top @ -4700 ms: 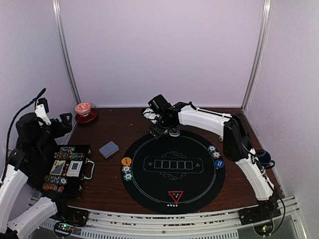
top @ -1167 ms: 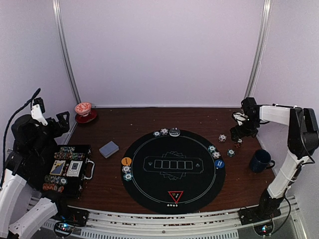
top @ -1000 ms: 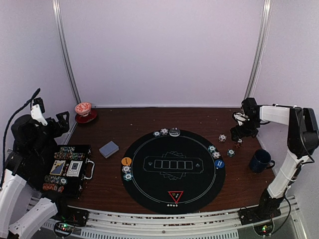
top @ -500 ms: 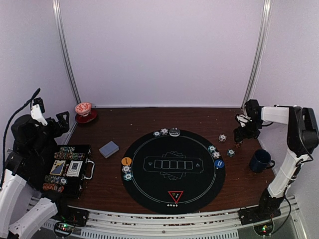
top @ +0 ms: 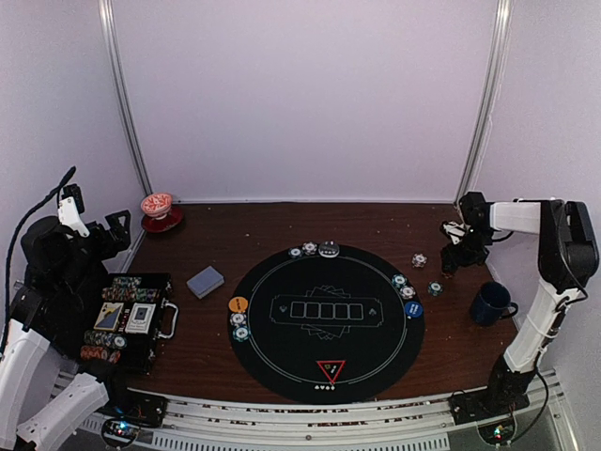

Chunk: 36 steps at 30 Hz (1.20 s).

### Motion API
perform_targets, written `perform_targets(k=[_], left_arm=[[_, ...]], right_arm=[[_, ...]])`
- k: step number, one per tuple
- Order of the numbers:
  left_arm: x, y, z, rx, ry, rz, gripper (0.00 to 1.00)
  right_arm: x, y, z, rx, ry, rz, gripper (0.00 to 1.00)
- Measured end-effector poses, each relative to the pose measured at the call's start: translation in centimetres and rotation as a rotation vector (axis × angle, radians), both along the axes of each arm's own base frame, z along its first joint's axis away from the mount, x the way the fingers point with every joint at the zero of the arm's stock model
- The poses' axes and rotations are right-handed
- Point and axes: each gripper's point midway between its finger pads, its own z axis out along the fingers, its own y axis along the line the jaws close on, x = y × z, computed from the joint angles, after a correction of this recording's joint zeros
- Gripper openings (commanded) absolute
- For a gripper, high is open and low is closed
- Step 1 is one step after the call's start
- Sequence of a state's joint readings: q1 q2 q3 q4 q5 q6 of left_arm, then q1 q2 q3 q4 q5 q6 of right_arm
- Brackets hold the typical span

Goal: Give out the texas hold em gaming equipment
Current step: Pick up the pile of poker chips from the pile of poker chips.

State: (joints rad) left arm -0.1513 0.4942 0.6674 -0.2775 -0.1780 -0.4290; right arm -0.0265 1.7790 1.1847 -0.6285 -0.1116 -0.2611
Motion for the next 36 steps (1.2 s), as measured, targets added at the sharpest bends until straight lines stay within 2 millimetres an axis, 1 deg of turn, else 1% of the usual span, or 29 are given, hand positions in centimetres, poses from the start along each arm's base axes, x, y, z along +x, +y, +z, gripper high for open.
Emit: perform_targets(k=[4, 8, 12, 20, 31, 36], left_arm=[[-0.01, 0.00, 0.01, 0.000, 0.000, 0.000, 0.98], [-0.01, 0.01, 0.02, 0.000, -0.001, 0.000, 0.98], [-0.01, 0.01, 0.02, 0.000, -0.001, 0.000, 0.98], [-0.02, 0.01, 0.03, 0.000, -0.001, 0.000, 0.98], [-0.11, 0.05, 0.13, -0.001, -0.005, 0.001, 0.98], [-0.11, 0.05, 0.13, -0.001, -0.005, 0.001, 0.98]], right_arm=[[-0.28, 0.06, -0.58, 0.004, 0.022, 0.002, 0.60], [-0.30, 0.10, -0.60, 0.006, 0.023, 0.003, 0.56], [-0.30, 0.14, -0.60, 0.008, 0.023, 0.004, 0.55], [-0.28, 0.14, -0.67, 0.008, 0.023, 0.003, 0.48], [-0.18, 0.13, -0.65, 0.008, 0.019, 0.003, 0.32], [-0.18, 0.13, -0.65, 0.008, 0.019, 0.003, 0.29]])
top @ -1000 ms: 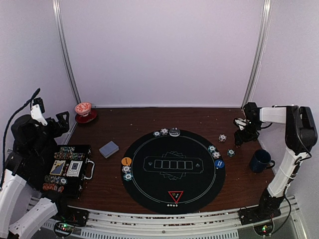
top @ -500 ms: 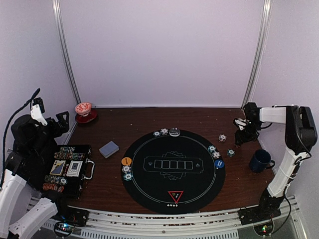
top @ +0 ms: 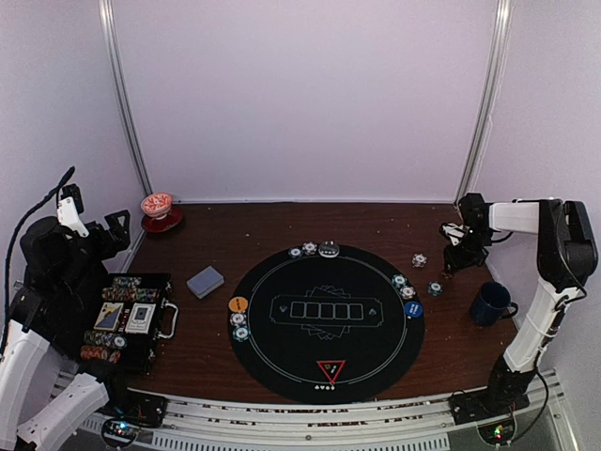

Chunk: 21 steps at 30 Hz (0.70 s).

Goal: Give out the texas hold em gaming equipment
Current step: Pick up the pile of poker chips from the pile of poker chips.

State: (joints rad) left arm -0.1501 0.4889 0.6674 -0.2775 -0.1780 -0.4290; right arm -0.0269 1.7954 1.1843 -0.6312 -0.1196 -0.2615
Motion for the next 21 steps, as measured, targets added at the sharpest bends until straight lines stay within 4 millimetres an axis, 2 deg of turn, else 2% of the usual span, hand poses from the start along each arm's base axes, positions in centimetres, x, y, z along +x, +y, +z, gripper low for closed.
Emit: perform_targets(k=[6, 15, 18, 21], left_arm=[[0.0, 0.0, 0.0, 0.000, 0.000, 0.000, 0.98], [0.0, 0.2, 0.0, 0.000, 0.000, 0.007, 0.98], [0.0, 0.2, 0.0, 0.000, 0.000, 0.007, 0.98], [0.0, 0.2, 0.0, 0.000, 0.000, 0.007, 0.98]], right_arm=[[0.1, 0.0, 0.5, 0.000, -0.013, -0.003, 0.27], [0.7, 0.8, 4.2, -0.010, -0.119, 0.014, 0.27], [0.9, 2.3, 5.1, -0.013, -0.145, 0.051, 0.28], [0.8, 5.4, 5.9, -0.005, -0.168, 0.129, 0.28]])
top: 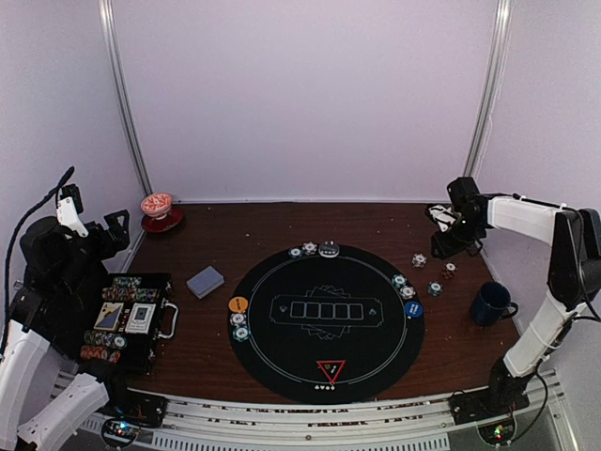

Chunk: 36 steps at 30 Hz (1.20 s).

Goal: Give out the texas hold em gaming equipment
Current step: Pick up the pile of poker chips from the pile of poker chips, then place the poker chips pile in the small blind area.

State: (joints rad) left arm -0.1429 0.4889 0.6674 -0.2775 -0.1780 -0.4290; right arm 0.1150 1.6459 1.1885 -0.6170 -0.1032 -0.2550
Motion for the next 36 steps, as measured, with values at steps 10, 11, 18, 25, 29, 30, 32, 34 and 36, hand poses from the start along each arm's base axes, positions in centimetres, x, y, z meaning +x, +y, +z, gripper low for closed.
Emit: perform_targets(k=[10, 11, 18, 25, 29, 30, 32, 34, 36], left_arm=[[0.0, 0.0, 0.0, 0.000, 0.000, 0.000, 0.98], [0.0, 0.0, 0.0, 0.000, 0.000, 0.000, 0.98], [0.0, 0.0, 0.0, 0.000, 0.000, -0.002, 0.98], [0.0, 0.0, 0.0, 0.000, 0.000, -0.002, 0.98], [0.0, 0.0, 0.0, 0.000, 0.000, -0.002, 0.98], [0.0, 0.0, 0.0, 0.000, 0.000, -0.002, 0.98], [0.0, 0.0, 0.0, 0.000, 0.000, -0.002, 0.98], [0.0, 0.0, 0.0, 0.000, 0.000, -0.002, 0.98], [0.0, 0.0, 0.0, 0.000, 0.000, -0.002, 0.98]], right_arm=[[2.9, 10.7, 3.6, 0.052, -0.069, 0.227, 0.28], [3.2, 11.1, 3.1, 0.052, -0.059, 0.231, 0.28], [2.4, 13.5, -3.3, 0.016, 0.084, 0.268, 0.28], [0.9, 14.3, -5.2, -0.017, 0.123, 0.297, 0.28], [0.6, 13.8, -6.0, -0.037, 0.128, 0.293, 0.28], [0.4, 13.6, -6.3, -0.043, 0.134, 0.292, 0.28], [0.1, 13.3, -6.8, -0.056, 0.143, 0.287, 0.28], [0.1, 13.0, -7.0, -0.065, 0.144, 0.283, 0.28], [0.3, 13.0, -6.9, -0.070, 0.136, 0.282, 0.28]])
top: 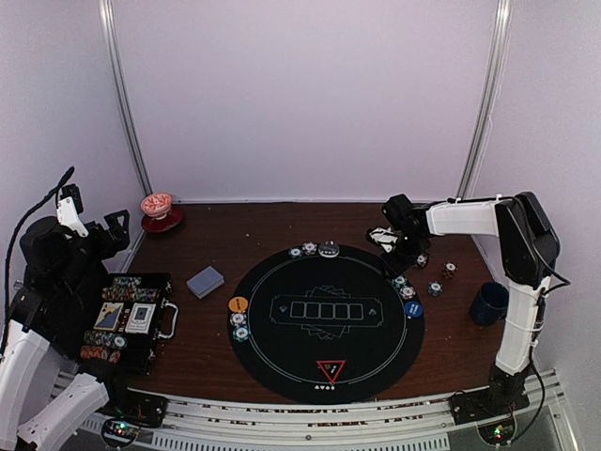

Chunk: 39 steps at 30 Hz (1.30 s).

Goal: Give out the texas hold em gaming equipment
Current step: Place the poker chips pile in the small blind area.

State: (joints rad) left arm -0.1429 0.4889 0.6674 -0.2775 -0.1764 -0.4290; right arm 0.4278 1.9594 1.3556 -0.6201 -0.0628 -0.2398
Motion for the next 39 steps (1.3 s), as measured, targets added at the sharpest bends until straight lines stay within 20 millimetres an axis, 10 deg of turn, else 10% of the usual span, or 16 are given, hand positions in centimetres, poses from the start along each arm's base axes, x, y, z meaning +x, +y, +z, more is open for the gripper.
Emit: perform_targets(k=[39], left_arm=[[0.0, 0.0, 0.0, 0.000, 0.000, 0.000, 0.98]], right_arm=[[1.2, -0.9, -0.8, -0.040, -0.035, -0.027, 0.31]])
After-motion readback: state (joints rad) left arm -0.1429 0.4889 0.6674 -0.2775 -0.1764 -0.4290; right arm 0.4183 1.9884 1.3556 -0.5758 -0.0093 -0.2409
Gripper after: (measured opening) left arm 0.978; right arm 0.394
